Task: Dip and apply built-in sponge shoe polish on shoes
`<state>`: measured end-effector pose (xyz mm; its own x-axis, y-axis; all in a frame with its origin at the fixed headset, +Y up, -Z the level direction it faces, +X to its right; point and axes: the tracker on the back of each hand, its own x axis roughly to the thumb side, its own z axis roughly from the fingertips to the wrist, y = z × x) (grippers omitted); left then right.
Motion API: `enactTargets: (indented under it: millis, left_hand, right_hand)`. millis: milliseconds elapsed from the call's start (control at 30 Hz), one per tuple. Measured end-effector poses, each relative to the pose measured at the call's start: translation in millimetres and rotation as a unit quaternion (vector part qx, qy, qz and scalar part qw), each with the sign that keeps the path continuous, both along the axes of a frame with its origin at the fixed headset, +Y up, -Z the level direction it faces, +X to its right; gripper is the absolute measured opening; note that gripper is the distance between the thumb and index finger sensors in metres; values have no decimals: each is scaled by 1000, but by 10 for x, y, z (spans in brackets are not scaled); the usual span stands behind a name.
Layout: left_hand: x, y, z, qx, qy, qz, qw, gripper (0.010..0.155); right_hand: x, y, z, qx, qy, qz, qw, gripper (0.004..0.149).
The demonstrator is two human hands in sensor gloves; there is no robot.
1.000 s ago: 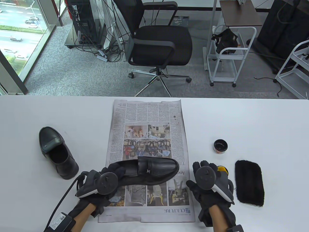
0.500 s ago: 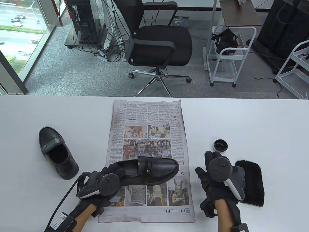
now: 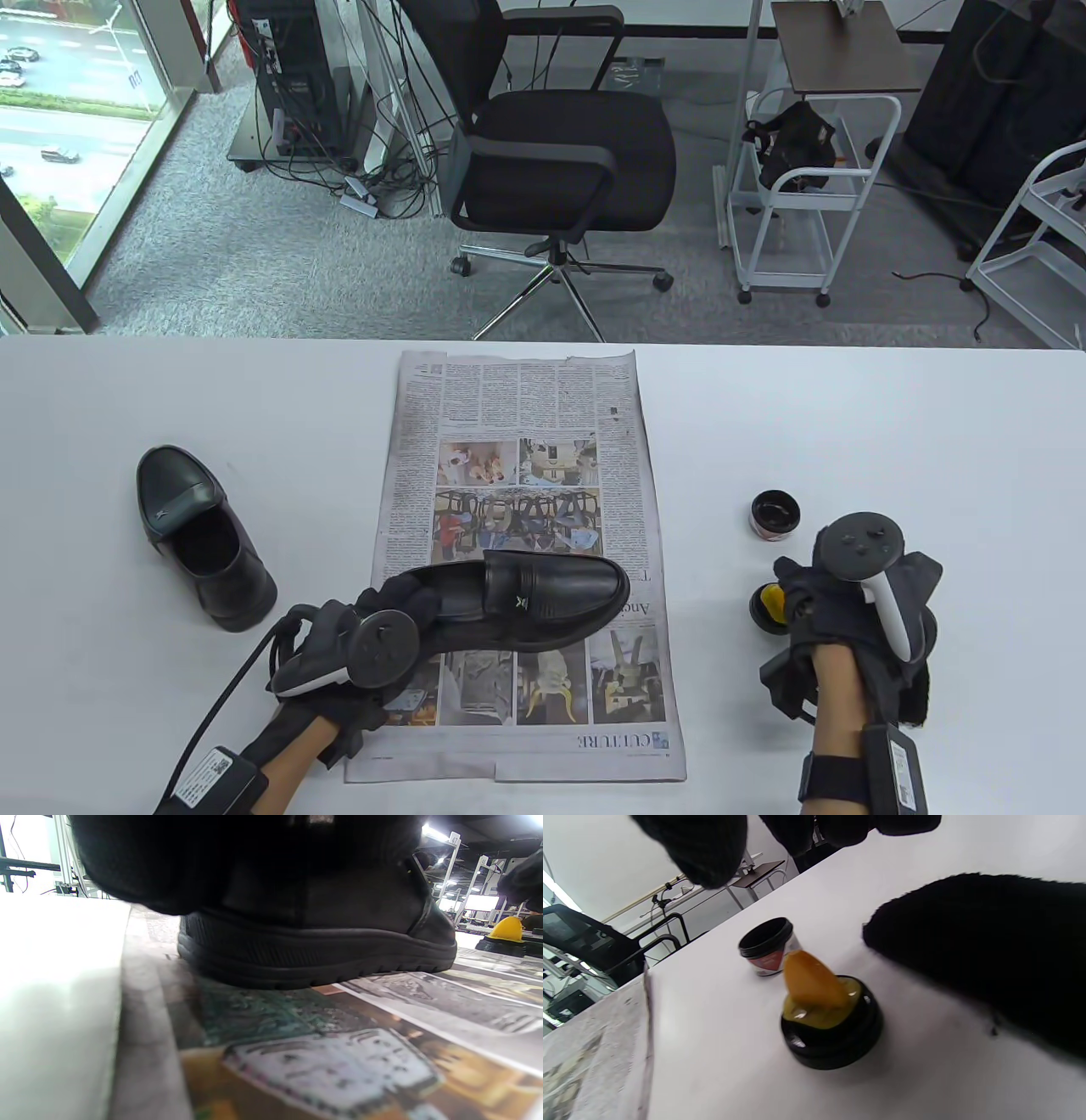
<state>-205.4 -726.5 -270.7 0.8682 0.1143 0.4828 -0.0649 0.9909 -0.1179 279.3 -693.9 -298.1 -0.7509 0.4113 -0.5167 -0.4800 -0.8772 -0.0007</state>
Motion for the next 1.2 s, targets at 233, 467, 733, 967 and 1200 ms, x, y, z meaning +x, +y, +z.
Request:
enactTargets:
  millis: [233, 467, 733, 967, 1200]
  left_hand:
    - [4, 0, 3, 3, -2, -4, 1000, 54]
    - [7, 1, 2, 1, -3, -4, 1000, 54]
    - [5, -6, 4, 1, -5, -4, 1000, 54]
    - [5, -8, 4, 1, -6, -3, 1000, 54]
    - [-1, -7, 1, -3, -9, -2, 1000, 55]
  right_hand:
    - [436, -305, 116, -89, -164, 110, 976, 58]
    - [573, -626, 207, -153, -191, 110, 963, 64]
    - [577, -600, 181, -156, -181, 109, 965, 46]
    - [384, -219, 122, -84, -160, 162, 970, 45]
    - [-466, 635, 90, 81, -5, 240, 967, 47]
